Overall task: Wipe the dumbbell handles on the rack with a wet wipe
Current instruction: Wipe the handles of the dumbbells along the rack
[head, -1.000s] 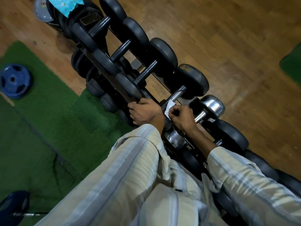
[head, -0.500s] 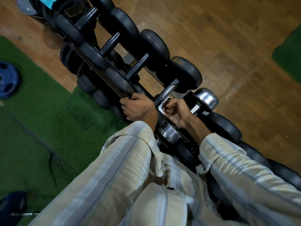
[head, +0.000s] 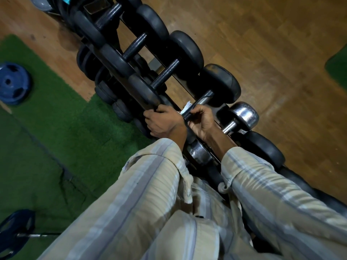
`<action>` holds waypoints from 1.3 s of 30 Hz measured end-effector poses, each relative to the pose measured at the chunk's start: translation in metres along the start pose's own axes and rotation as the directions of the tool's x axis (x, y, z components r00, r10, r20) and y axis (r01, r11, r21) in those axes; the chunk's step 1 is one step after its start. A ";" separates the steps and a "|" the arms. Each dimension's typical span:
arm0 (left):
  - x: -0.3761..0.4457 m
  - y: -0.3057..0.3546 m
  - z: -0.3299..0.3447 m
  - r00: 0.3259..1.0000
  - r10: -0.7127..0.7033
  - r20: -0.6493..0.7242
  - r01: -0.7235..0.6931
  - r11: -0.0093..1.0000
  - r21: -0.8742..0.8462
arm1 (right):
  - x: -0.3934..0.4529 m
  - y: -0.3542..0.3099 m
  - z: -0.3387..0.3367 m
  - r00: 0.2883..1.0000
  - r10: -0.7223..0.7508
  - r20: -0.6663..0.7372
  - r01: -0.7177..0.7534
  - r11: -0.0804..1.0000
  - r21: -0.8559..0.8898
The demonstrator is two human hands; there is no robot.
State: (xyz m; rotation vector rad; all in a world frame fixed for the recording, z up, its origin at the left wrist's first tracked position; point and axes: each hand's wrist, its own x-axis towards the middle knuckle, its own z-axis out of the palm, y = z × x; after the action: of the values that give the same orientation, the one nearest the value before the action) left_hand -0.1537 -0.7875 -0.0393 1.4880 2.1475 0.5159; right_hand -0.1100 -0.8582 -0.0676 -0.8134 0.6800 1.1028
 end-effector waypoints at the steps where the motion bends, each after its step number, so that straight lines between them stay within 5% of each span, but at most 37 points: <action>1: 0.000 0.000 0.000 1.000 -0.002 0.006 0.002 1.000 -0.003 | -0.001 0.001 -0.002 1.000 -0.007 0.005 0.007 0.999 -0.047; 8: -0.001 0.002 0.001 1.000 0.000 -0.016 -0.001 1.000 -0.020 | -0.006 0.002 -0.018 0.997 -0.059 -0.055 0.030 0.906 -0.423; 21: 0.001 0.000 -0.001 1.000 -0.003 0.005 0.003 1.000 -0.019 | -0.003 0.000 0.001 0.995 0.039 0.096 -0.026 0.990 -0.137; 26: 0.000 0.002 0.000 1.000 -0.022 0.007 0.022 1.000 -0.010 | -0.003 0.005 0.003 0.994 -0.031 -0.103 -0.019 0.893 -0.450; 30: 0.000 0.003 0.000 0.999 -0.032 0.007 0.032 0.999 -0.010 | -0.003 0.007 -0.009 0.926 -0.299 -0.233 0.046 0.698 -0.715; 32: 0.000 0.004 0.000 1.000 -0.030 -0.002 0.030 1.000 -0.010 | -0.009 0.007 -0.013 0.855 -0.478 -0.203 0.086 0.515 -0.853; 35: -0.001 0.004 -0.001 1.000 -0.025 0.001 0.025 1.000 -0.004 | -0.022 0.005 -0.016 0.680 -0.699 0.220 0.342 0.037 -0.939; 37: -0.001 0.004 -0.002 1.000 -0.024 0.014 0.025 1.000 -0.002 | -0.024 0.001 -0.015 0.598 -0.596 0.536 0.520 -0.221 -0.825; 39: -0.001 0.004 -0.003 1.000 -0.020 0.010 0.020 1.000 -0.010 | -0.019 -0.007 -0.016 0.562 -0.443 0.699 0.610 -0.349 -0.711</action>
State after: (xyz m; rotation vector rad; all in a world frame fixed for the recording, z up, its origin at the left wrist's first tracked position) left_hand -0.1518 -0.7871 -0.0342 1.4590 2.1472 0.5107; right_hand -0.1107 -0.8826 -0.0594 -2.0386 -0.9544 0.4523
